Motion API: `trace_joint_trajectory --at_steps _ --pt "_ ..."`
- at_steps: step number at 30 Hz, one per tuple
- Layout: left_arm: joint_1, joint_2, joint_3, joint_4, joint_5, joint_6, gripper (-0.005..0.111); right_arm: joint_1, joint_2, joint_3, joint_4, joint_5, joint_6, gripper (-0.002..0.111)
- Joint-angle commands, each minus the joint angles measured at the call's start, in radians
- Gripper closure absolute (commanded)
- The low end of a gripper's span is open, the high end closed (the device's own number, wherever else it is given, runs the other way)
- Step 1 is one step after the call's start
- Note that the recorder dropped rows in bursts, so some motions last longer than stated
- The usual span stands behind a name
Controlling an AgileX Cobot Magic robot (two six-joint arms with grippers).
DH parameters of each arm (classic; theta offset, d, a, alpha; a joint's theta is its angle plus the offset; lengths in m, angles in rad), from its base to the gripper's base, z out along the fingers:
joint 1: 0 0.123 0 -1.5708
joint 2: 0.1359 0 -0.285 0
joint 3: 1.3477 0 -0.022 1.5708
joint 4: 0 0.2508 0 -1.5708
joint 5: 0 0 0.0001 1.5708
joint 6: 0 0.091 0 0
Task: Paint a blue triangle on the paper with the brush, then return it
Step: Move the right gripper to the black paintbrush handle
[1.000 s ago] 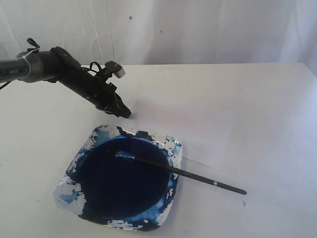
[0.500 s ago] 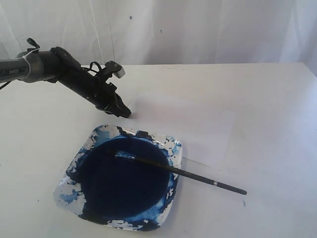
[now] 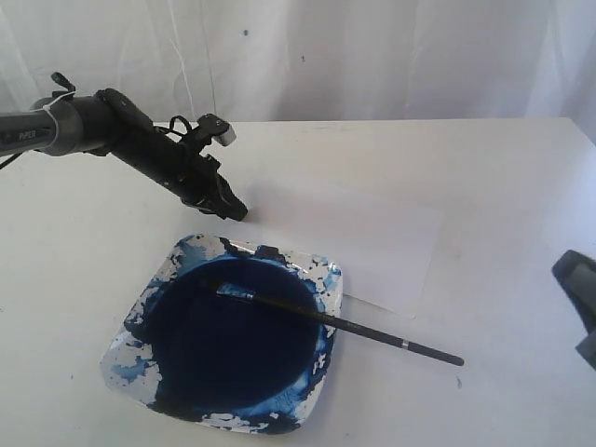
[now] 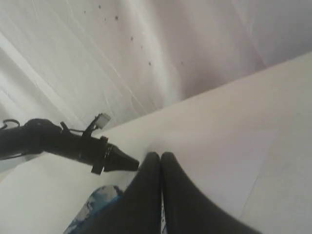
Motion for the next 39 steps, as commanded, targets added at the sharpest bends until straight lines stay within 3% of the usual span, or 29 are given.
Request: trace_joint_trajectory --at_steps 1,7,10,18,20,22,26,28,39 --pt "-0.005 0.016 0.005 0.009 0.003 -0.003 0.107 -0.001 0.188 0.002 -0.018 -0.083 0.02 0.108" --pt "-0.005 0.016 0.005 0.009 0.005 -0.003 0.107 -0.001 0.458 0.002 -0.008 -0.189 0.026 0.108" --pt "-0.005 0.016 0.005 0.009 0.005 -0.003 0.107 -0.001 0.647 0.002 -0.006 -0.403 0.047 0.108" --pt "-0.005 0.016 0.005 0.009 0.005 -0.003 0.107 -0.001 0.941 0.002 -0.069 -0.491 0.047 0.108" --pt "-0.005 0.016 0.005 0.009 0.005 -0.003 0.107 -0.001 0.975 0.002 -0.072 -0.492 0.053 0.1" --pt "-0.005 0.016 0.005 0.009 0.005 -0.003 0.107 -0.001 0.997 0.002 -0.072 -0.505 0.072 0.084" --pt "-0.005 0.016 0.005 0.009 0.009 -0.003 0.107 -0.001 1.012 0.002 -0.035 -0.514 0.069 0.036" --pt "-0.005 0.016 0.005 0.009 0.009 -0.003 0.107 -0.001 1.012 -0.003 -0.016 -0.504 0.069 0.023" --pt "-0.005 0.016 0.005 0.009 0.009 -0.003 0.107 -0.001 1.016 -0.072 -0.016 -0.447 0.222 0.02"
